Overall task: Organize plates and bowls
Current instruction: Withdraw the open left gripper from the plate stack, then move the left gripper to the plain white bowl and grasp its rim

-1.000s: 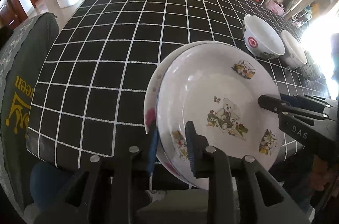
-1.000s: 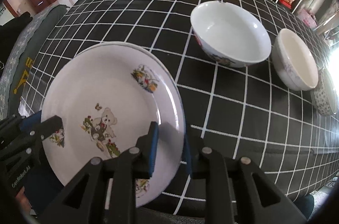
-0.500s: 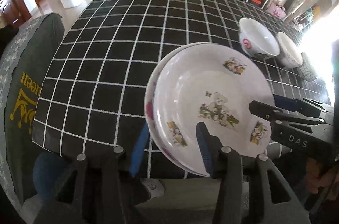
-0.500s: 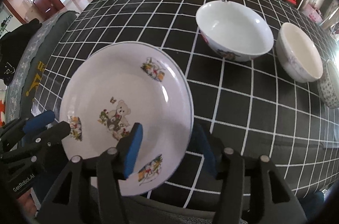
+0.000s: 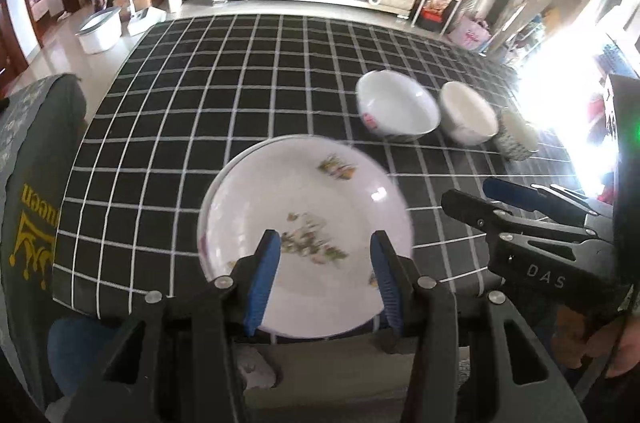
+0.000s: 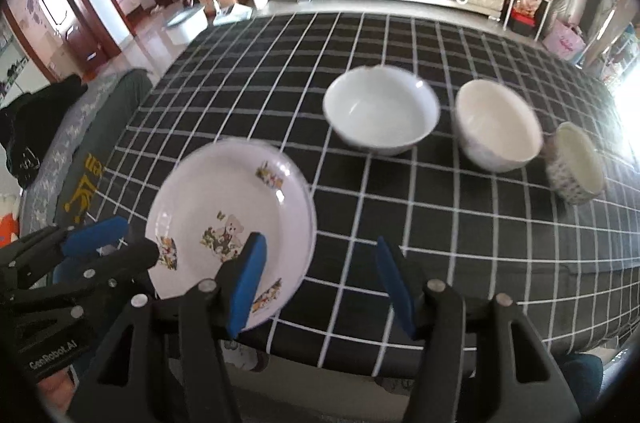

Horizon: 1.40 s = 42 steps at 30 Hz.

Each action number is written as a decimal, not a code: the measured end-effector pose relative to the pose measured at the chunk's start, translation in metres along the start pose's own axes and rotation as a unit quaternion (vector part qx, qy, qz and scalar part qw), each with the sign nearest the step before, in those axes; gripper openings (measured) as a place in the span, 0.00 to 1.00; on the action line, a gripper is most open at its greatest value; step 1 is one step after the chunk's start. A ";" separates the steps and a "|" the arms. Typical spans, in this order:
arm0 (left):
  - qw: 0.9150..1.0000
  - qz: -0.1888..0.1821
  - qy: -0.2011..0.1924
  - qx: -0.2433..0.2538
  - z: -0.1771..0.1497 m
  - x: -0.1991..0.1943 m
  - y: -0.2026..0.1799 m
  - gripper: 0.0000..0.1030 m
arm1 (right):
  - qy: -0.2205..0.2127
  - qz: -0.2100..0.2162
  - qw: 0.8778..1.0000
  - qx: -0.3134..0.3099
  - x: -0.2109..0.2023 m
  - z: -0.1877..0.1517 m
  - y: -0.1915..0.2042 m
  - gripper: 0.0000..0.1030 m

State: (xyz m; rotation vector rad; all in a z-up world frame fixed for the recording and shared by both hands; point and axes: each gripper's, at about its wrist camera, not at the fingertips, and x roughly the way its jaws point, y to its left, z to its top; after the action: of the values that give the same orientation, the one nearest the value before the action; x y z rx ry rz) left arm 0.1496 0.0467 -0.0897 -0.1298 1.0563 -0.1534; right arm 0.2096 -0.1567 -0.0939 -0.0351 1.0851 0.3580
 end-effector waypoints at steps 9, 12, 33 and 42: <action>0.999 -0.002 -0.009 0.034 0.031 0.000 -0.030 0.43 | -0.023 -0.017 1.000 0.005 -0.019 0.018 -0.032 0.60; 0.999 -0.003 -0.015 0.039 0.047 0.001 -0.038 0.43 | -0.026 -0.016 0.999 0.016 -0.020 0.026 -0.047 0.60; 0.998 -0.010 0.037 0.042 0.141 0.103 -0.044 0.43 | -0.002 -0.029 1.000 0.000 0.048 0.091 -0.095 0.60; 0.996 -0.020 0.083 0.029 0.156 0.157 -0.029 0.41 | 0.026 -0.018 0.999 -0.022 0.092 0.106 -0.098 0.56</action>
State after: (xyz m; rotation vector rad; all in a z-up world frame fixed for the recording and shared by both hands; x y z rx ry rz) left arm 0.3600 -0.0065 -0.1425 -0.0861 1.2138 -0.2341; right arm 0.3688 -0.2034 -0.1382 -0.1039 1.1262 0.3511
